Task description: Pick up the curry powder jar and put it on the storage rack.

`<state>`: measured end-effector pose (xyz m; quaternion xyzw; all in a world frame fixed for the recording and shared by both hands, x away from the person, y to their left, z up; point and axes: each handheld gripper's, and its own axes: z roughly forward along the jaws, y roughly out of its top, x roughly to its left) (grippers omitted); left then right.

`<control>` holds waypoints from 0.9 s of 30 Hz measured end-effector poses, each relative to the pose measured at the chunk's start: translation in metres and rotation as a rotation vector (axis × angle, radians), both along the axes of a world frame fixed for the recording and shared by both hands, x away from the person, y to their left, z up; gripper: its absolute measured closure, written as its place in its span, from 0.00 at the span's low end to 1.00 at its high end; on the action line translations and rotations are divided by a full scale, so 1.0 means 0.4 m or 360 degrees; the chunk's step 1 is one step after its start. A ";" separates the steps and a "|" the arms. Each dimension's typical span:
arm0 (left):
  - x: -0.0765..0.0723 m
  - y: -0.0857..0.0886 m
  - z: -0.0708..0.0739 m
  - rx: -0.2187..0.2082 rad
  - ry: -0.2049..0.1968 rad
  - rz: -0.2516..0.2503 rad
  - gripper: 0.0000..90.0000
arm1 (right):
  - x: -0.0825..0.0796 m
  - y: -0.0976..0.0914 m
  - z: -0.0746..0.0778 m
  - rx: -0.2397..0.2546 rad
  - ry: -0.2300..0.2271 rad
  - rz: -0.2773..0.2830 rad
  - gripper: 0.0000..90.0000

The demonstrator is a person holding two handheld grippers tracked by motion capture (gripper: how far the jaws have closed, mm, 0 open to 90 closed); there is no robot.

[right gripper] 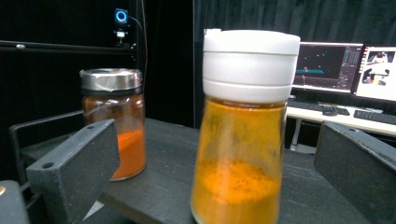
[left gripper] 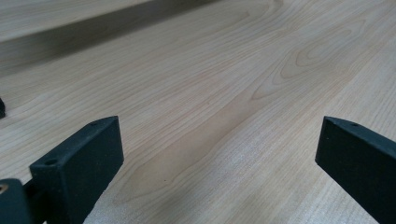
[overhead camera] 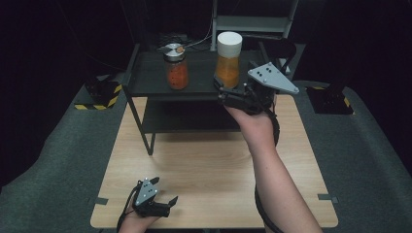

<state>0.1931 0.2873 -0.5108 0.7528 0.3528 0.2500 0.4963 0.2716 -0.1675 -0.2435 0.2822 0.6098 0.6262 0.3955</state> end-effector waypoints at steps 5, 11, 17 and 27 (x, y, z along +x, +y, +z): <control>0.000 0.000 -0.001 -0.0004 -0.0002 0.0001 0.01 | -0.016 -0.005 -0.015 -0.0022 -0.0011 0.0011 0.00; -0.001 0.000 -0.002 -0.0004 -0.0005 0.0003 0.01 | -0.039 -0.019 -0.045 -0.0047 -0.0021 0.0017 0.00; -0.001 0.001 -0.003 -0.0011 -0.0007 0.0007 0.01 | -0.053 -0.038 -0.076 -0.0066 -0.0016 0.0024 0.00; -0.001 0.001 -0.002 -0.0004 -0.0005 0.0005 0.01 | -0.077 -0.062 -0.121 -0.0100 0.0000 0.0033 0.00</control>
